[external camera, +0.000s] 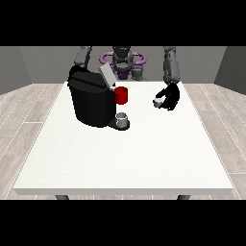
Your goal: Insert the coffee pod into the coffee machine and close the lid
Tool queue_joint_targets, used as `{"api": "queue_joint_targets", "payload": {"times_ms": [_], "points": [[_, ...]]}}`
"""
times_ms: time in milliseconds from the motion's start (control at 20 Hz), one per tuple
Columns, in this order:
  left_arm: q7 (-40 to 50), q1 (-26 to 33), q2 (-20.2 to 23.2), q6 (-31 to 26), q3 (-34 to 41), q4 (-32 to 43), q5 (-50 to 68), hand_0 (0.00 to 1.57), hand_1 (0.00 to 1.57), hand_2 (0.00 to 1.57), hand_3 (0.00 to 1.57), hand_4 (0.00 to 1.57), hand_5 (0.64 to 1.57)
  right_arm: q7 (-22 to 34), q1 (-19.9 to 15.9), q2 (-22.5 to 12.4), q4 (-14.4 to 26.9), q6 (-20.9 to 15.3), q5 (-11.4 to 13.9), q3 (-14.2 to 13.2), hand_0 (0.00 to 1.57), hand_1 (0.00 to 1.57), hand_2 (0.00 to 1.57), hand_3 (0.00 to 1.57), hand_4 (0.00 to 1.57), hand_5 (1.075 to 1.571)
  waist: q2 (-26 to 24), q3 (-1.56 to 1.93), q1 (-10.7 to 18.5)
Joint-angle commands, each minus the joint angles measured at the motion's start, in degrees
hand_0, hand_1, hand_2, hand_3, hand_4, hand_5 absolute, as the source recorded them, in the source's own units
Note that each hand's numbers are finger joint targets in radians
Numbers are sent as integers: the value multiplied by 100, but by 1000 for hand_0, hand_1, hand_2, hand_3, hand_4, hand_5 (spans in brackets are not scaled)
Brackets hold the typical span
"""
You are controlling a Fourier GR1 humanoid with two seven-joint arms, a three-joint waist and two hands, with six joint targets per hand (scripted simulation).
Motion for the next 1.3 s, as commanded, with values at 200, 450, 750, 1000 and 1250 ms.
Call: {"api": "queue_joint_targets", "payload": {"times_ms": [200,450,750,1000,1250], "points": [[-210,-460,52,-104,101,161,-111,1317,1317,1430,1407,548,1571,6,-173,-110,81,76,-65,-93,0,0,0,0,414,1571,53,-15,-69],[-203,-746,-34,-670,-56,-259,-82,1400,1400,1423,1364,595,1571,18,-49,6,506,-46,-106,-177,0,0,0,0,429,1571,-387,-12,112],[165,-1045,-75,-1281,-123,-435,-98,1258,1258,1321,1297,529,1571,269,13,-158,577,206,-156,-125,0,0,0,0,490,1571,-816,-12,27],[-136,-1347,201,-1538,125,-448,25,1272,1272,1342,1293,548,1571,335,-44,43,299,33,40,172,0,0,0,0,407,1571,-620,-15,-164],[637,-2043,113,-1593,197,-565,-53,1272,1272,1342,1293,548,1571,-47,-247,29,579,228,-170,-5,0,0,0,0,489,1571,-391,-12,-297]]}}
